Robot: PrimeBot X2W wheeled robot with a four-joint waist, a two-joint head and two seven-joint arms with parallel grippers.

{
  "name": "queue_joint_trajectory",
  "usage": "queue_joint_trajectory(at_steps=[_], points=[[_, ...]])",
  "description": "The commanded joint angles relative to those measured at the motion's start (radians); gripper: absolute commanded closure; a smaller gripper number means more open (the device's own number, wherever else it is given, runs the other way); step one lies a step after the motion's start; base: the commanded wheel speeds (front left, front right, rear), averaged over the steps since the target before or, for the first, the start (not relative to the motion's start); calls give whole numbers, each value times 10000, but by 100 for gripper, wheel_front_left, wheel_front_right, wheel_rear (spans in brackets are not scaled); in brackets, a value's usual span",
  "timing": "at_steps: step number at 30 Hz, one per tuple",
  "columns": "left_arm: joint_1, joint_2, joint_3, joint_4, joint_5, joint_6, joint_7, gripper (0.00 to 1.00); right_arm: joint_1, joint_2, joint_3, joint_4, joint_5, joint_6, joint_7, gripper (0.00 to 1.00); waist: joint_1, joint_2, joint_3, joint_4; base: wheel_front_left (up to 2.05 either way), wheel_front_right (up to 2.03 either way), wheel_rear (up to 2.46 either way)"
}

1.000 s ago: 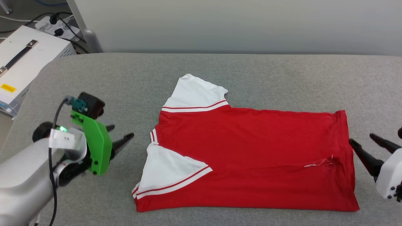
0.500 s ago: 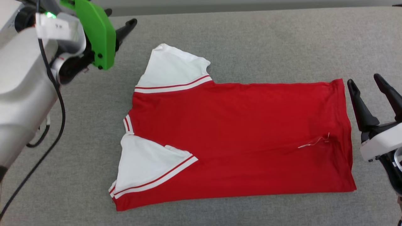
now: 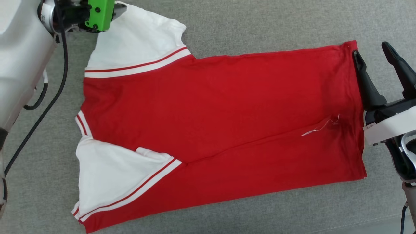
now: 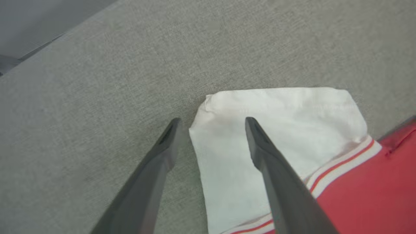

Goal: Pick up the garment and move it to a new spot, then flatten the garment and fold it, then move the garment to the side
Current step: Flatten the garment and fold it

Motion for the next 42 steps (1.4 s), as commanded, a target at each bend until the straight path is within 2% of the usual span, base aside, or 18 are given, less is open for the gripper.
queue_joint_trajectory(at_steps=[1,8,9,10,15,21,26,33,37,39,42], points=[[-110,-56,-159,112,162,-32,28,0,-201,36,33,69,-48,-7,-105,0,-3,62,617,-497,0,0,0],[281,-58,-756,595,414,-159,357,0,-356,53,85,398,1,-7,-321,0,-3,62,688,-528,0,0,0],[328,-49,-786,616,397,-174,363,59,-372,56,80,427,15,-7,-346,0,-3,62,671,-525,0,0,0],[381,-41,-802,631,368,-192,335,100,-388,52,74,464,25,-7,-366,0,-3,62,635,-512,0,0,0],[510,-56,-849,527,311,-251,-82,100,-502,-97,-51,565,16,-7,-401,0,-3,62,335,-323,0,0,0],[663,-124,-848,258,278,-281,-1049,100,-1036,-853,-151,601,3,-7,217,0,-3,62,-370,62,0,0,0],[955,-74,-1016,-395,133,-286,-1783,100,-1858,-2006,433,832,597,-7,1723,0,-3,62,-911,417,0,0,0],[1311,26,-1323,-1248,-35,-288,-2475,100,-2986,-3568,2167,1751,2320,-7,4714,0,-3,62,-1195,888,0,0,0],[1332,7,-1444,-1568,-67,-288,-2664,100,-3555,-3964,2996,2521,3253,-7,6300,0,-3,62,-1135,1091,0,0,0],[1267,-6,-1507,-1723,-31,-288,-2760,100,-3835,-3970,3355,2999,3657,-7,7147,0,-3,62,-1053,1192,0,0,0],[1139,7,-1573,-1937,29,-288,-2861,100,-4259,-3877,3754,3431,3833,-7,7758,0,-3,62,-857,1294,0,0,0]])
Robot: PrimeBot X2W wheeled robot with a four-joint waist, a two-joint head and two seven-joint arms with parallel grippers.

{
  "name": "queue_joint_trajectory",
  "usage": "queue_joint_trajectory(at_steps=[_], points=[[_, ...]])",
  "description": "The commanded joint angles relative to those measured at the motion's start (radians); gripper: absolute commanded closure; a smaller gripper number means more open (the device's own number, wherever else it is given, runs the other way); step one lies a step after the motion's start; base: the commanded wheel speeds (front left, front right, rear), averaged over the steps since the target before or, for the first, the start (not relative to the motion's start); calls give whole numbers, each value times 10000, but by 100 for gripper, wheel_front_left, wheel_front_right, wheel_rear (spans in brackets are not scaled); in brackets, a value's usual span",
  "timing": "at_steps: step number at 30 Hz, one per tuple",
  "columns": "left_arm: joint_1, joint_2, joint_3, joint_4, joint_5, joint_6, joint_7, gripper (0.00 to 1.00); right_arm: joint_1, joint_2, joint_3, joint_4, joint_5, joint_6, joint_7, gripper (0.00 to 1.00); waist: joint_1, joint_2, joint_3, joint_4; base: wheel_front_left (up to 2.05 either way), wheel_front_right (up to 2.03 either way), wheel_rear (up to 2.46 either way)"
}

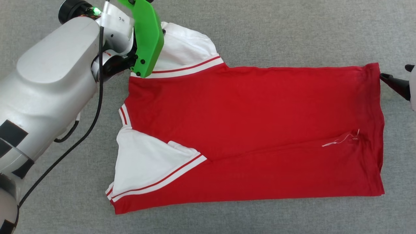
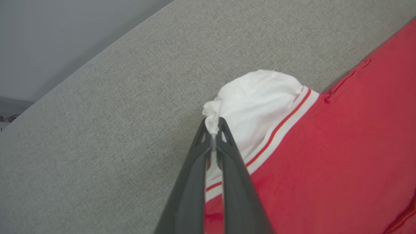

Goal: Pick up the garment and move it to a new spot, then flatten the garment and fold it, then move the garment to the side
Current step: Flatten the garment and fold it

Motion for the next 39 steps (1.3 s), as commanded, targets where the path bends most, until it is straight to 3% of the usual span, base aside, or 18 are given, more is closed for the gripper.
queue_joint_trajectory(at_steps=[1,9,17,18,19,27,39], points=[[-77,25,-58,-101,20,-28,-82,100,-294,134,140,183,137,-7,152,0,1,62,214,140,0,0,0],[-410,-41,-187,-446,139,-28,-246,100,-986,747,716,1524,246,-7,318,0,1,62,708,450,0,0,0],[-400,4,-286,-478,83,-28,-422,100,-524,1063,1998,2154,591,-7,196,0,1,62,792,478,0,0,0],[-374,29,-297,-467,74,-28,-435,100,-564,1032,2075,2168,573,-7,-6,58,1,62,759,454,0,0,0],[-332,55,-311,-448,59,-28,-450,100,-615,988,2145,2207,572,-7,-247,100,1,62,697,432,0,0,0],[601,416,-400,-420,-39,-28,-1038,100,-502,819,2409,2212,778,-7,-2955,100,1,62,-671,253,0,0,0],[2668,1142,-450,-1460,485,73,-1632,100,1000,324,2814,1726,912,-7,-4840,100,1,62,-2251,453,0,0,0]])
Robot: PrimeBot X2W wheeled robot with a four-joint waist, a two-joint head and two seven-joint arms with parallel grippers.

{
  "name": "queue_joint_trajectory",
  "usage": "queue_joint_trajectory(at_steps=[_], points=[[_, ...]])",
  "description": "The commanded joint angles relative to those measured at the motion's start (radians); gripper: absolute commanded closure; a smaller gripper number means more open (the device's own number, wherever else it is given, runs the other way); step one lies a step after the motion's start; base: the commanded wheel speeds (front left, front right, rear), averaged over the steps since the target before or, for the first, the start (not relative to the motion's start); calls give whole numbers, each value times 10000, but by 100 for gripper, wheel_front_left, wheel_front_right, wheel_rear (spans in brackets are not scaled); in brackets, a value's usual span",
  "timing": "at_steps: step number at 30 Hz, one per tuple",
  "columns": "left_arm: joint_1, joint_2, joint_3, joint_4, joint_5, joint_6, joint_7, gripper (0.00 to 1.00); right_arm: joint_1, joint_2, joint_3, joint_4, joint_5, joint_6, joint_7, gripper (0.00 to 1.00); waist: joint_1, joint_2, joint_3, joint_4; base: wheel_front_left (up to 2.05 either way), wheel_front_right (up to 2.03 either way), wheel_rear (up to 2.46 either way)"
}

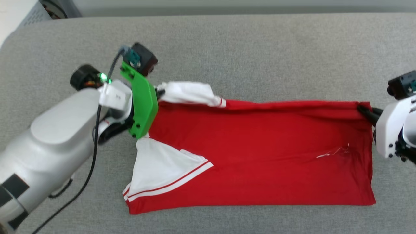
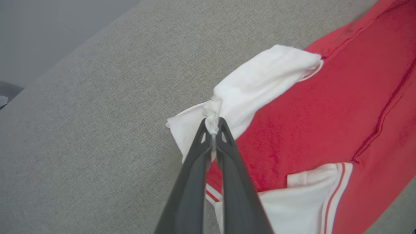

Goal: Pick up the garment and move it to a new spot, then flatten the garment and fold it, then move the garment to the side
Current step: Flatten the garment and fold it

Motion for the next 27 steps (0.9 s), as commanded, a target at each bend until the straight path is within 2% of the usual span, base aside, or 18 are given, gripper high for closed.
queue_joint_trajectory(at_steps=[1,11,17,27], points=[[435,133,6,-198,177,108,-93,100,322,-77,29,-85,83,4,-149,100,1,62,-581,119,0,0,0],[2856,1059,-4,-1831,257,906,-524,100,2171,-423,-152,-703,302,4,-815,100,1,62,-1168,125,0,0,0],[3943,1420,-6,-2542,164,1422,-685,100,3204,-483,-521,-1033,279,4,-1059,100,1,62,-1234,178,0,0,0],[4945,1403,-7,-2677,187,1801,-867,100,4574,-310,-1244,-1284,129,4,-862,100,1,62,-1008,244,0,0,0]])
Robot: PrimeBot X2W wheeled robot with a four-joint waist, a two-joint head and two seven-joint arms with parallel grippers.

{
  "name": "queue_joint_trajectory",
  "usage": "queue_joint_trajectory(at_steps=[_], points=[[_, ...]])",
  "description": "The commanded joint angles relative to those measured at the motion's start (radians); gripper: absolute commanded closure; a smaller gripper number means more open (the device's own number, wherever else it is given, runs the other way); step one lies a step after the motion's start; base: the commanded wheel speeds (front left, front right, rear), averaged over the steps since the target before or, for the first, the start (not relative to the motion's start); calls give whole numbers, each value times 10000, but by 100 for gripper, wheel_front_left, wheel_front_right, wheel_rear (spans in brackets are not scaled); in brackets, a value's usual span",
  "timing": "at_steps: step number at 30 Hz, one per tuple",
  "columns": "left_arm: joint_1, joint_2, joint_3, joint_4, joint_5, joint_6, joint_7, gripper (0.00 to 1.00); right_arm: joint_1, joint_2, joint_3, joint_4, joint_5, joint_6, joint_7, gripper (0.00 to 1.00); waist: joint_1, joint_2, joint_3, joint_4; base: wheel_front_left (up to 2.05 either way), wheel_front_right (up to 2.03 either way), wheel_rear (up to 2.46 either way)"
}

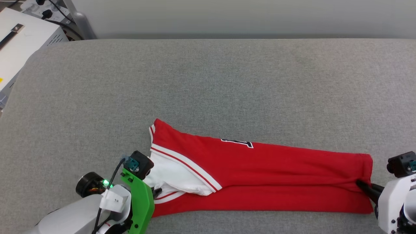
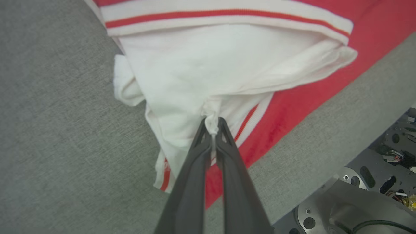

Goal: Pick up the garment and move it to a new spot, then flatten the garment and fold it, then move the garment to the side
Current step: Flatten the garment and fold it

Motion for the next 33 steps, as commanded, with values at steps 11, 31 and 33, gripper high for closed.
queue_joint_trajectory(at_steps=[11,31,33], points=[[734,-324,312,631,121,478,-1170,0,695,258,-801,-444,-102,-7,345,0,1,62,-243,9,0,0,0],[1754,-728,2647,-246,2063,3706,-5148,0,1950,-108,-3805,-749,2492,-7,1910,0,1,62,-432,561,0,0,0],[1951,-933,3137,-405,2548,3905,-5154,0,1999,19,-3844,-547,2590,-7,2020,0,1,62,-381,649,0,0,0]])
